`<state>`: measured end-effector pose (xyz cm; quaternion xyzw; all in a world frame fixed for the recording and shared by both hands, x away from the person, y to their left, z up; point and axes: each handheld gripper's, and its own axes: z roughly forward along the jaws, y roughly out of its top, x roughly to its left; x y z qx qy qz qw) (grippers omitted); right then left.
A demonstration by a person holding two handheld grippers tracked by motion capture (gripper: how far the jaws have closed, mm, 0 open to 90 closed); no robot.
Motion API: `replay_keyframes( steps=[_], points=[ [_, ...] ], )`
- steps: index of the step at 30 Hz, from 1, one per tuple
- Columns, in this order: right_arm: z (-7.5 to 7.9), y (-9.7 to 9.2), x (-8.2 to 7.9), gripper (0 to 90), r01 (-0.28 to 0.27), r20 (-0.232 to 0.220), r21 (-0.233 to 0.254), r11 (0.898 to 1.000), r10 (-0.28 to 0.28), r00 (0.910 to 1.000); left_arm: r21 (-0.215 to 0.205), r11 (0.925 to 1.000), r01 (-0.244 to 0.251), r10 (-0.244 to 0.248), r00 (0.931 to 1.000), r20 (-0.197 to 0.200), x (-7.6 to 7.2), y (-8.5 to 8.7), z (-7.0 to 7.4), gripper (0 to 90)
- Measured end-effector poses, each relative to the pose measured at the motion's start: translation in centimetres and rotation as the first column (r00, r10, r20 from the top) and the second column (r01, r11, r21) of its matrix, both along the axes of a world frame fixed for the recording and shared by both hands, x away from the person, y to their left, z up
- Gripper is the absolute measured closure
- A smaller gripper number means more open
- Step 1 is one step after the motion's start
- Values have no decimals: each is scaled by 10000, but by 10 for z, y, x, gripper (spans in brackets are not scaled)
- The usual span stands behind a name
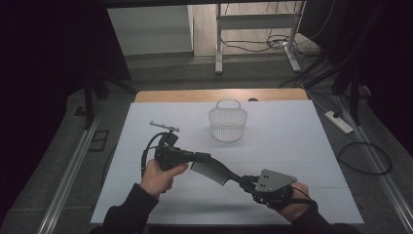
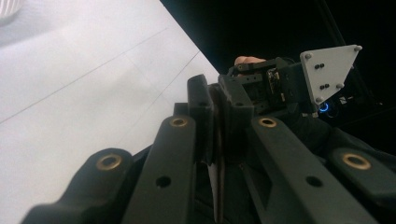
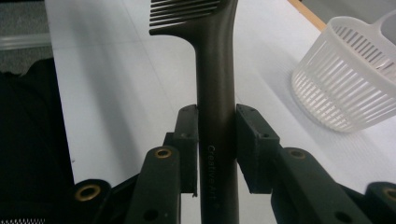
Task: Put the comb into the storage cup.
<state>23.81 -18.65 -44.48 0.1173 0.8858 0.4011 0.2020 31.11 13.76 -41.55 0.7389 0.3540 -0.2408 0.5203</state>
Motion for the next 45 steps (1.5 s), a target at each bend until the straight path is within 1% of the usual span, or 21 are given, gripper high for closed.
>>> replay_keyframes(
  steps=[3,5,11,15,19,21,29,34,38,39,41,45],
  points=[
    [1,-1,1,647,73,-172,200,9998,-69,9998,-42,10000,-28,29,9999,108,0,0,2,843],
    [2,-2,2,616,101,-206,219,9997,-96,9997,-73,10000,-46,48,9998,173,1,0,2,843],
    [1,-3,5,537,405,-611,145,9991,-395,9973,-103,9998,-158,161,9995,275,3,3,3,843],
    [0,-3,7,472,637,-887,85,9979,-627,9941,-60,9997,-254,257,9986,459,3,5,6,843],
    [0,-4,9,409,926,-1038,99,9957,-911,9904,-10,9996,-290,290,9972,683,3,6,11,842],
    [0,-6,10,378,1153,-1121,98,9933,-1135,9872,12,9996,-272,271,9970,724,3,6,12,842],
    [2,-10,13,266,1554,-1501,286,9874,-1495,9773,164,9994,-316,301,9958,863,6,6,15,842],
    [2,-14,16,193,1841,-1792,290,9825,-1761,9679,225,9991,-350,327,9950,944,8,7,17,842],
    [2,-18,18,167,1946,-2042,314,9804,-1843,9614,295,9986,-429,397,9940,1023,10,9,20,842],
    [2,-19,18,154,2019,-2142,326,9789,-1905,9581,308,9985,-454,420,9937,1036,11,10,21,842],
    [2,-22,20,145,2112,-2153,309,9769,-1998,9559,322,9982,-508,471,9931,1078,12,11,22,842],
    [2,-28,22,107,2384,-2386,297,9707,-2247,9448,375,9973,-631,587,9921,1106,14,14,24,842]
  ],
)
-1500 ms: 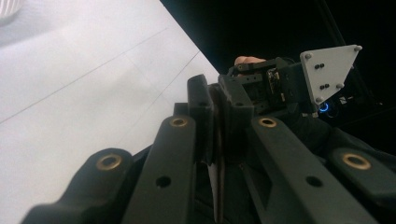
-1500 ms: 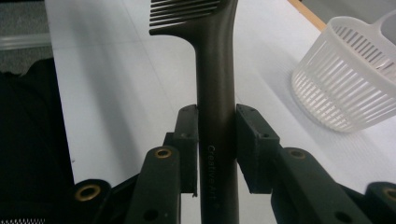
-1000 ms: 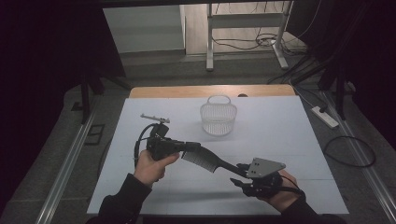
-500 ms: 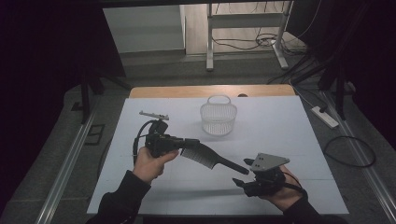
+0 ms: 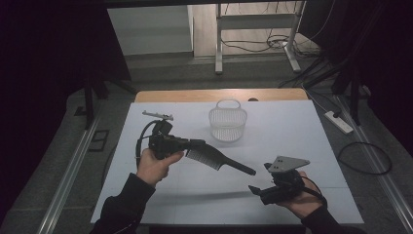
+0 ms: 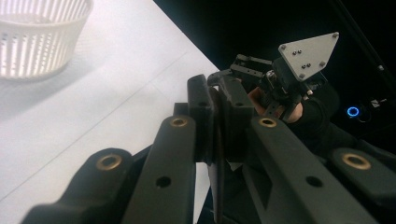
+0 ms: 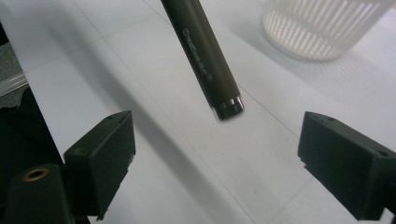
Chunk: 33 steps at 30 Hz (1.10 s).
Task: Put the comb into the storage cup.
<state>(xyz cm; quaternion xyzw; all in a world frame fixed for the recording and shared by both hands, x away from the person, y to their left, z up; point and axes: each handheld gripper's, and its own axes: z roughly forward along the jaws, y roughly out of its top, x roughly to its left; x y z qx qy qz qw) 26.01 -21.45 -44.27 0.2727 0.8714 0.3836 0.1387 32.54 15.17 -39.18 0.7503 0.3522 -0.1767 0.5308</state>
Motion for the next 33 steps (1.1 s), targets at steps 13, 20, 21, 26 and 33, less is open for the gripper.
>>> replay_keyframes(
  steps=[13,20,21,26,33],
  points=[
    [-2,-15,0,31,407,-426,-228,9989,-417,9982,132,9992,-389,387,9991,150,9,9,6,842],
    [-5,-25,-2,13,799,-560,-509,9955,-827,9950,205,9983,-547,545,9984,117,14,14,8,842],
    [-6,-26,-2,13,825,-565,-540,9951,-856,9947,214,9982,-564,562,9984,114,15,15,8,842],
    [-7,-34,-2,16,1017,-687,-543,9933,-1053,9921,260,9974,-678,674,9976,153,19,18,11,842],
    [-9,-46,-2,7,1389,-779,-583,9886,-1432,9866,349,9960,-825,818,9964,228,25,20,15,842]
  ],
)
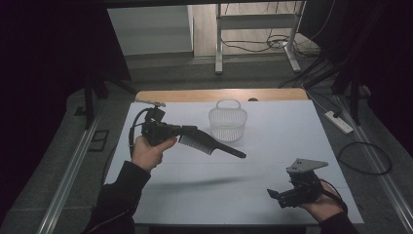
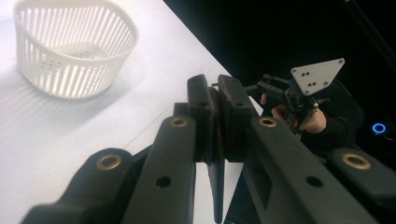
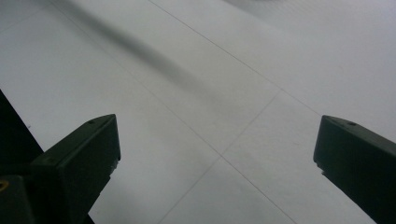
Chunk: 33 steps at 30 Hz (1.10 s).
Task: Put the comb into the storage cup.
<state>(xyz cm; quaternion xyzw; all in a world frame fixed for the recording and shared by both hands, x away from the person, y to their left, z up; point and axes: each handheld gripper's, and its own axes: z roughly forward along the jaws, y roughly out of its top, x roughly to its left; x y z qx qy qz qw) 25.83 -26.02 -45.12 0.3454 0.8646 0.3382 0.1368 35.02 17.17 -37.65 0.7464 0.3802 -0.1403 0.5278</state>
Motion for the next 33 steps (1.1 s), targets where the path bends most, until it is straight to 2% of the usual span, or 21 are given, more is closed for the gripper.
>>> replay_keyframes(
  steps=[14,20,26,33],
  points=[
    [-1,-17,-5,0,515,-41,131,9986,-515,9987,63,9996,-289,288,9996,12,12,5,6,842],
    [0,-25,-8,0,800,-71,16,9968,-800,9968,34,9991,-423,423,9991,8,18,8,9,842],
    [0,-34,-12,0,1199,-149,-11,9928,-1199,9927,133,9983,-564,563,9984,51,23,9,12,842],
    [2,-43,-16,0,1804,-211,22,9836,-1803,9834,196,9976,-671,670,9977,86,29,10,16,842]
  ],
)
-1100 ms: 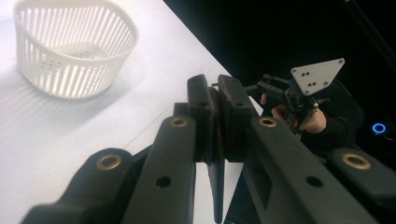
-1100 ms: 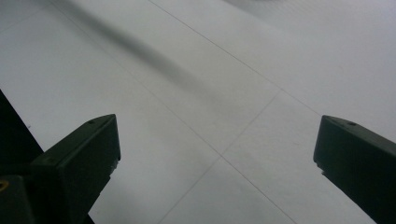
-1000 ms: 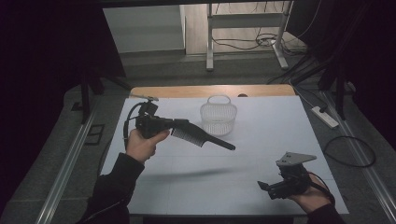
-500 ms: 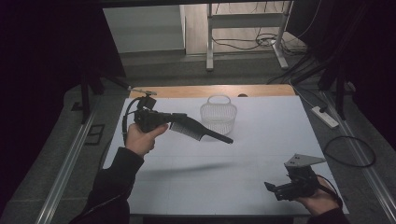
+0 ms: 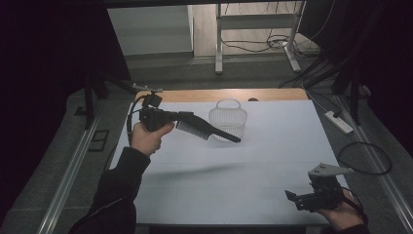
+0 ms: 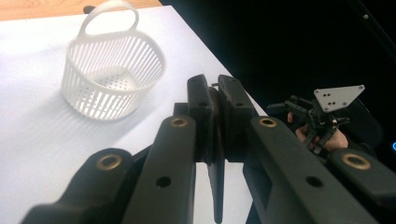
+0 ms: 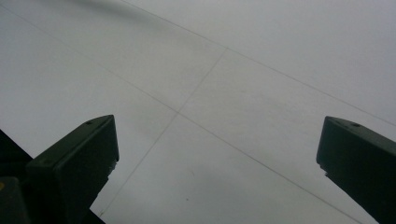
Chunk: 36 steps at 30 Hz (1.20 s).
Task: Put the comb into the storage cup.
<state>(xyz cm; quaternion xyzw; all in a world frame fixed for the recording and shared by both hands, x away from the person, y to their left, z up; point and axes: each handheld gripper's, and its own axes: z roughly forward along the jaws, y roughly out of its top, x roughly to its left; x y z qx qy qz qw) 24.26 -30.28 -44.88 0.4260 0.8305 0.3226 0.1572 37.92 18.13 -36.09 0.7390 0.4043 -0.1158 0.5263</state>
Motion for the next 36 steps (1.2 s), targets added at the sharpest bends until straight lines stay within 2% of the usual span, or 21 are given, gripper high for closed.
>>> replay_keyframes(
  steps=[9,25,36],
  points=[
    [2,-7,-4,0,413,-31,-174,9990,-413,9991,-13,9998,-180,180,9998,25,7,3,5,842],
    [4,-14,-14,0,472,-361,-338,9983,-485,9982,44,9963,-863,863,9962,69,21,19,10,842],
    [5,-17,-18,0,570,-354,-271,9980,-580,9977,251,9932,-1137,1134,9934,151,30,18,15,842]
  ],
)
